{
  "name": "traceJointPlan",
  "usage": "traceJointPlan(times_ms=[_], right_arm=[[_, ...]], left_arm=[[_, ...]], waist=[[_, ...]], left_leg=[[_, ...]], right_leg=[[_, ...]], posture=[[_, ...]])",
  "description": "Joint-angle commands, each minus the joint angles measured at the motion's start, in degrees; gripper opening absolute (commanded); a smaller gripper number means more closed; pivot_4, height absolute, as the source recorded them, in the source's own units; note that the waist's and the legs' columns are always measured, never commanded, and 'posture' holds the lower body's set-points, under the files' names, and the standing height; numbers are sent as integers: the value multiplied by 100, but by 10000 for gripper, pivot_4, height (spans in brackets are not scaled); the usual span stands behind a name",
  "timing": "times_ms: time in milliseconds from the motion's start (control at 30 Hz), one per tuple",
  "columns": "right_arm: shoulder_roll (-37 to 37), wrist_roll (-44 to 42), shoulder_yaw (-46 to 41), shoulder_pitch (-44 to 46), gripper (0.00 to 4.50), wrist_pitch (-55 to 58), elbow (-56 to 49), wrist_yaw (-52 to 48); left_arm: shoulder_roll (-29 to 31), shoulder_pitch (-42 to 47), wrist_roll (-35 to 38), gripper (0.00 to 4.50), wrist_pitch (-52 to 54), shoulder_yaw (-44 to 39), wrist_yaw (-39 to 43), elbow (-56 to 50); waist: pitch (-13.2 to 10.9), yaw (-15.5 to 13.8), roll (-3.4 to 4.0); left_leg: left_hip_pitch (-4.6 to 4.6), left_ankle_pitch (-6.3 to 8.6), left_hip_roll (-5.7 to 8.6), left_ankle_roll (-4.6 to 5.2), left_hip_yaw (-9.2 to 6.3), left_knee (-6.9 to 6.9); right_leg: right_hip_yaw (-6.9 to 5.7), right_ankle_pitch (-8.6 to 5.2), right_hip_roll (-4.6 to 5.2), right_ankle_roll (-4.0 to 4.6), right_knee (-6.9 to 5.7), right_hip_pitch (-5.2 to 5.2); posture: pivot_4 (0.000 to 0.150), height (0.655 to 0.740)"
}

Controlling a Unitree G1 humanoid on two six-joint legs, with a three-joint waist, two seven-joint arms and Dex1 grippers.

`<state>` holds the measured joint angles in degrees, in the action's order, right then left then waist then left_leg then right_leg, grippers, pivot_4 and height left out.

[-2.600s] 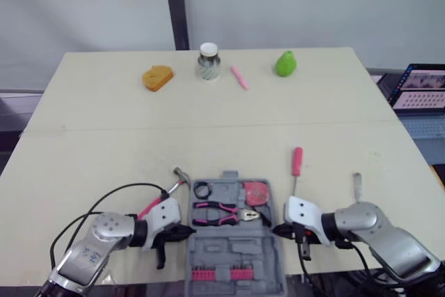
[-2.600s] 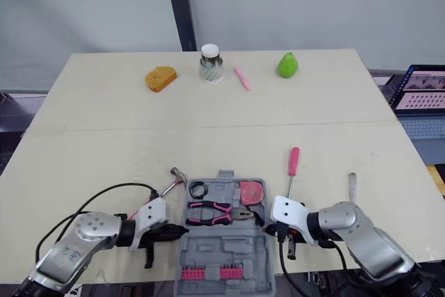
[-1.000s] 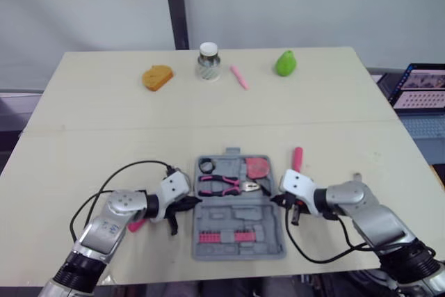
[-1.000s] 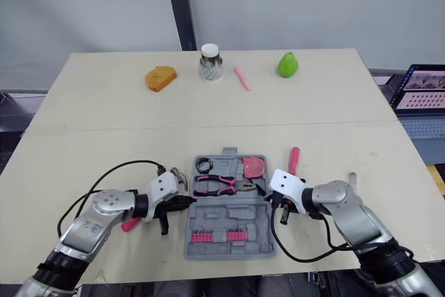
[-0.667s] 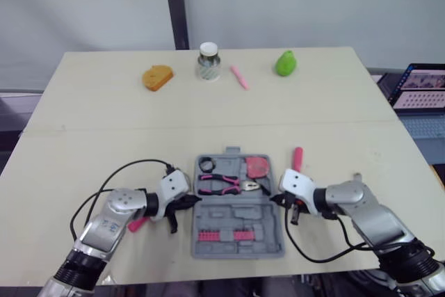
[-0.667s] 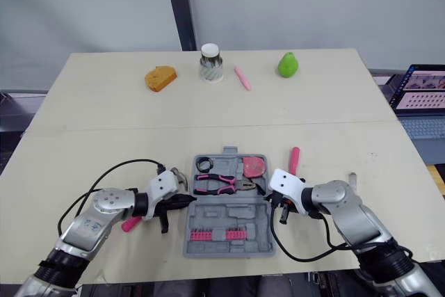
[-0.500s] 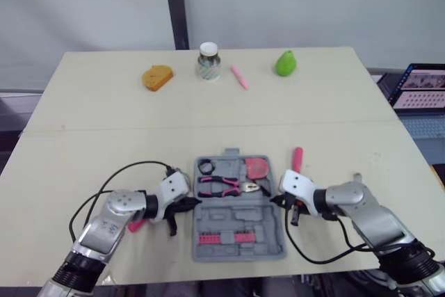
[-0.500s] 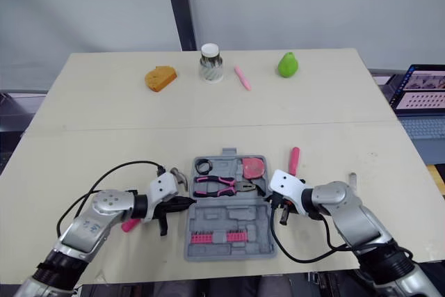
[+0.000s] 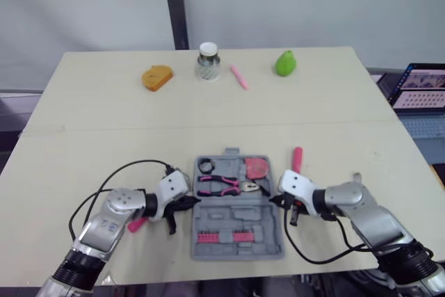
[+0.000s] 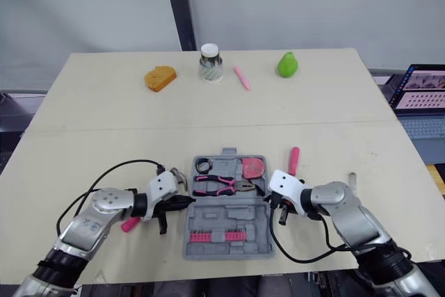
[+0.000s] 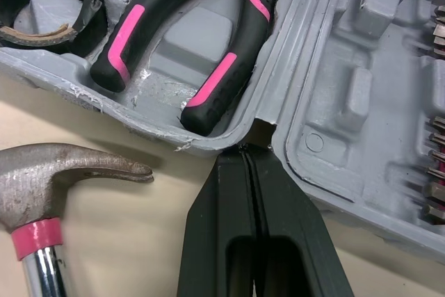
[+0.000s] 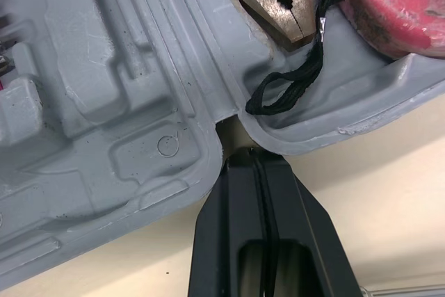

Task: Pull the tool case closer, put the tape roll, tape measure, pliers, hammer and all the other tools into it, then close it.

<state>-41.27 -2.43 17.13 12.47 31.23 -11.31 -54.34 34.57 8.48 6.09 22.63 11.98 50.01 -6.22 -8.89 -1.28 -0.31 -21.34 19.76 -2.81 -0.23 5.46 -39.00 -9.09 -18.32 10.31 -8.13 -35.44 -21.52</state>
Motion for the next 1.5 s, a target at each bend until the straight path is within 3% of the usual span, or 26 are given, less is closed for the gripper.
traceJointPlan(times_ms=[33,767,967,1067,1167,1300,1333,1500], right_arm=[[99,-78,-13,19,0,-123,-211,12],[-418,-381,-729,-470,0,-380,-176,-119],[-655,-1542,-2082,-1061,0,172,-737,-420],[-948,-2303,-3318,-1654,0,558,-850,-813],[-1239,-2647,-4482,-2207,0,768,-466,-1069],[-1502,-2318,-5784,-2858,12711,402,1295,-1032],[-1494,-2334,-5908,-2869,19319,321,1537,-1006],[-1368,-2238,-6203,-2731,43002,-182,2797,-698]], left_arm=[[-66,39,50,480,-111,46,40,-157],[263,-160,265,480,79,-329,180,-335],[820,-494,881,480,589,-1121,458,-919],[1085,-572,1577,480,1126,-2046,578,-1036],[1444,-759,1822,480,1293,-2928,638,-686],[1806,-1357,1468,12743,474,-3879,676,703],[1818,-1422,1445,19458,310,-3970,689,942],[1821,-1662,1281,43089,-464,-4345,556,2249]], waist=[[0,0,0],[-2,-4,0],[-29,-19,3],[-47,-44,1],[-69,-27,-2],[-71,8,1],[-71,15,0],[-78,136,-2]], left_leg=[[0,0,0,0,0,0],[-1,0,0,0,0,0],[-2,0,0,0,-1,1],[-4,1,0,1,-9,-3],[-6,2,0,4,-11,-2],[9,4,0,6,8,18],[15,4,0,6,18,42],[20,2,0,4,26,59]], right_leg=[[0,0,0,0,0,0],[0,0,0,0,2,0],[1,0,0,0,2,-1],[1,0,0,0,2,3],[1,0,1,0,3,4],[3,0,0,0,14,4],[3,0,-1,0,33,3],[4,0,-1,0,40,0]], posture=[[1500,7400],[1500,7400],[1500,7400],[1500,7400],[1500,7400],[1500,7400],[1500,7400],[1500,7400]])
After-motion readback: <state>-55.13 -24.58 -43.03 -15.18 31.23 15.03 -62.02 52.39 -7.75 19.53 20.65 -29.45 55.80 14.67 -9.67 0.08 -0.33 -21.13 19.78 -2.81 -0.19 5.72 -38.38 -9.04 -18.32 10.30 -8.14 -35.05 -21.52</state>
